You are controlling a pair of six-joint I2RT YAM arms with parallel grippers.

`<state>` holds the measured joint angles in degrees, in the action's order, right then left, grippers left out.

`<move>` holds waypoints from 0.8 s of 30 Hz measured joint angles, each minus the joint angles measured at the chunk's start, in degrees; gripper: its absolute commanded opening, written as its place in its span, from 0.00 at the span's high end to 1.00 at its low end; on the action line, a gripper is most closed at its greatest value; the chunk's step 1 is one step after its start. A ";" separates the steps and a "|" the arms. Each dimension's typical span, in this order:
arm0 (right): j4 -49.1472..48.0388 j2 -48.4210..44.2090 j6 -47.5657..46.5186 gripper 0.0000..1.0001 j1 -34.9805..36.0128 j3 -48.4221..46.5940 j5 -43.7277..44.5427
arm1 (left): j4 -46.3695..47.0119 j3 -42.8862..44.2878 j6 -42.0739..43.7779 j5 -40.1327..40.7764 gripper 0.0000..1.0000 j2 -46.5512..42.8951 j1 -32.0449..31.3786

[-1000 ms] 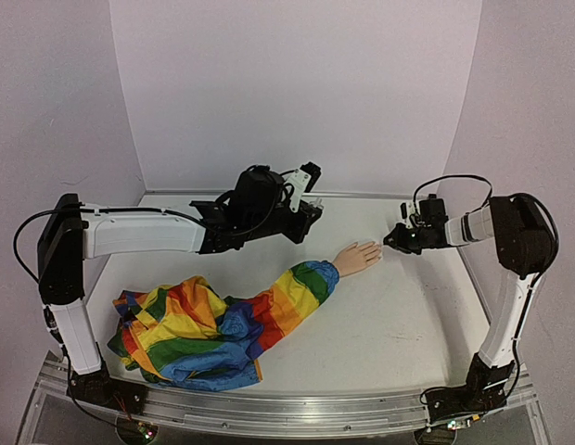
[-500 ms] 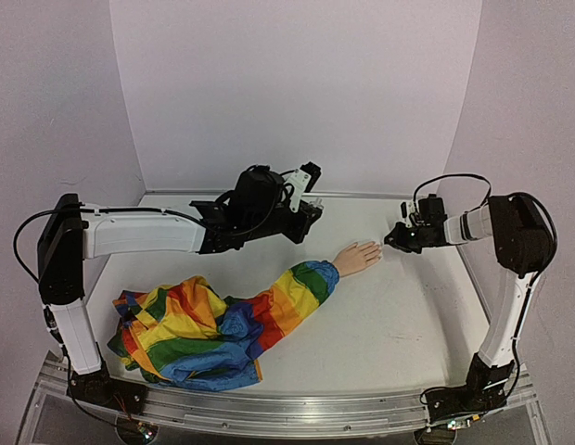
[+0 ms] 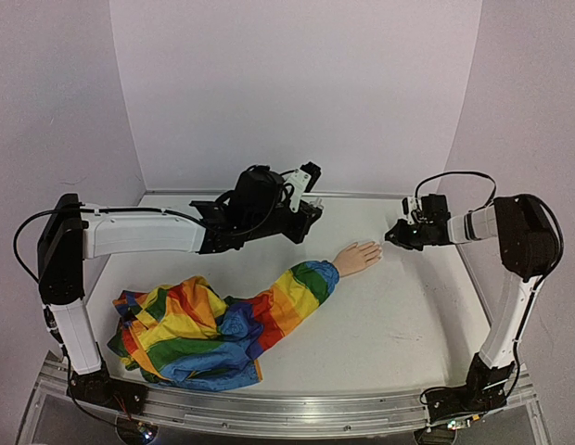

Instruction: Paint the nails

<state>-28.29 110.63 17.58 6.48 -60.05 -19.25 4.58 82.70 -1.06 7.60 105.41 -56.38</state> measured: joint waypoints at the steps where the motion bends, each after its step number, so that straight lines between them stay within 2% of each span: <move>1: -0.07 -0.17 0.00 1.00 0.00 0.11 -0.35 | 0.00 0.00 -0.02 0.00 1.00 0.00 0.00; 24: 1.79 -0.17 -0.42 1.00 0.72 0.52 -1.95 | 0.00 0.00 -0.02 -0.02 1.00 0.00 0.00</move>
<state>-26.50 110.45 17.17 7.20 -59.53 -21.19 4.58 82.70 -1.08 7.57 105.41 -56.38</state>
